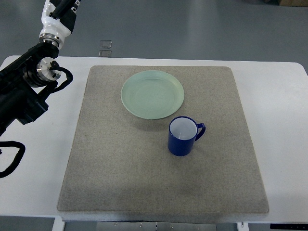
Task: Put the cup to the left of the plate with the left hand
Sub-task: 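Raise the left hand and swing it toward the green plate, then reach the left hand over the plate down to the blue mug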
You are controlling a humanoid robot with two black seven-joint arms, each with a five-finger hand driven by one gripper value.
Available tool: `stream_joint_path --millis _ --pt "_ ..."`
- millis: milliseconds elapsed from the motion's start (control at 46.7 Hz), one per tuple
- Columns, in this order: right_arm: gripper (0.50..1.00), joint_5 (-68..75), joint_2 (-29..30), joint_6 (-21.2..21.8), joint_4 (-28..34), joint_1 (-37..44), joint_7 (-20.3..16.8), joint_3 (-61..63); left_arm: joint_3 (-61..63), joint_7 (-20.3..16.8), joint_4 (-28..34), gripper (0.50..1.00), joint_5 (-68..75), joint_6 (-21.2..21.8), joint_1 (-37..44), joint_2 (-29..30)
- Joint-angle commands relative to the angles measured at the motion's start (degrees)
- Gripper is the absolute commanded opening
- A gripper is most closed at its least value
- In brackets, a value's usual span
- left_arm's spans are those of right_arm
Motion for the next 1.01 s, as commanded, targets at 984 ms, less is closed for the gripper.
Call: stream_joint_path --millis 984 --pt "0.932 0.00 0.00 0.00 0.00 0.00 0.00 0.00 23.22 1.40 -27.71 0.992 16.31 -12.26 -5.20 14.38"
